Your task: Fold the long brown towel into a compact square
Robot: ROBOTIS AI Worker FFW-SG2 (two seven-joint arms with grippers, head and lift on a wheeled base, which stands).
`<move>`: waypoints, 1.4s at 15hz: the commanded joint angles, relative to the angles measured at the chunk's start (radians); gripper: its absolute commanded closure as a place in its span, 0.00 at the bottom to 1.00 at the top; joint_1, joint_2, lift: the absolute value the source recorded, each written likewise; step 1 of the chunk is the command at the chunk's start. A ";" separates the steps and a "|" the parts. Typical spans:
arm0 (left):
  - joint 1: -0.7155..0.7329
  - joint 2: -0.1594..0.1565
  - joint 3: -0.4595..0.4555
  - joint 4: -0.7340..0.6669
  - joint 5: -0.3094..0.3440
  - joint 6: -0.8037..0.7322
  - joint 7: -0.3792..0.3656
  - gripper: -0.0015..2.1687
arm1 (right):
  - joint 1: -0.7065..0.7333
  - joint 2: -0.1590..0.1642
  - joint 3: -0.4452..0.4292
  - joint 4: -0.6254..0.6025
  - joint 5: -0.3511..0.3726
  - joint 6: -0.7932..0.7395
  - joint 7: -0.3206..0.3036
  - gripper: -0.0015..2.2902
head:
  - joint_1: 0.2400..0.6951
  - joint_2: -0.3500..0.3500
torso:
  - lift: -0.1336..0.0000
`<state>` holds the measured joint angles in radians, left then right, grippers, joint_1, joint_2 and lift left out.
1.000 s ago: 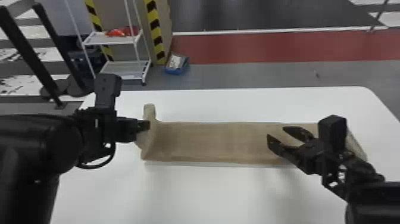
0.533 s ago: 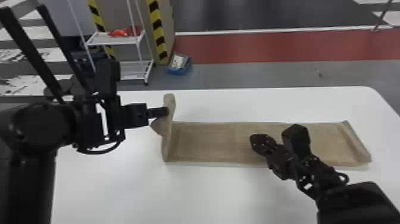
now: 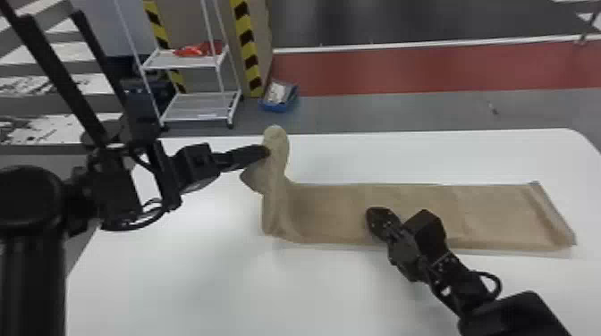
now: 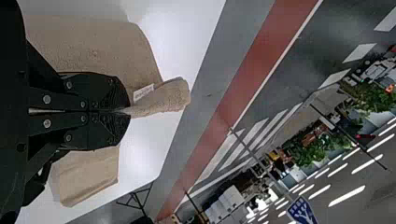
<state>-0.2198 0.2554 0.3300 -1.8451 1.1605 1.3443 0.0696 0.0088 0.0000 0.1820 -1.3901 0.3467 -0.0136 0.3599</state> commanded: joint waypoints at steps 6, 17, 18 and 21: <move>0.053 -0.001 -0.006 -0.066 -0.021 -0.020 0.010 0.66 | -0.102 0.001 0.019 0.155 0.002 -0.039 -0.062 0.82 | 1.00 0.72 | 0.08; 0.080 -0.054 -0.052 -0.177 -0.022 -0.020 0.019 0.66 | -0.038 0.001 0.180 0.005 0.015 0.065 -0.013 0.81 | 1.00 0.73 | 0.08; 0.080 -0.050 -0.051 -0.177 -0.024 -0.023 0.021 0.66 | -0.016 0.001 0.175 -0.052 0.009 0.071 -0.016 0.73 | 1.00 0.74 | 0.08; 0.076 -0.047 -0.057 -0.172 -0.056 -0.044 0.022 0.66 | 0.011 0.001 0.077 -0.161 -0.077 0.087 -0.009 0.29 | 1.00 0.78 | 0.08</move>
<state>-0.1412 0.2073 0.2770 -2.0197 1.1254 1.3064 0.0906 0.0070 -0.0002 0.3068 -1.5034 0.3135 0.0701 0.3462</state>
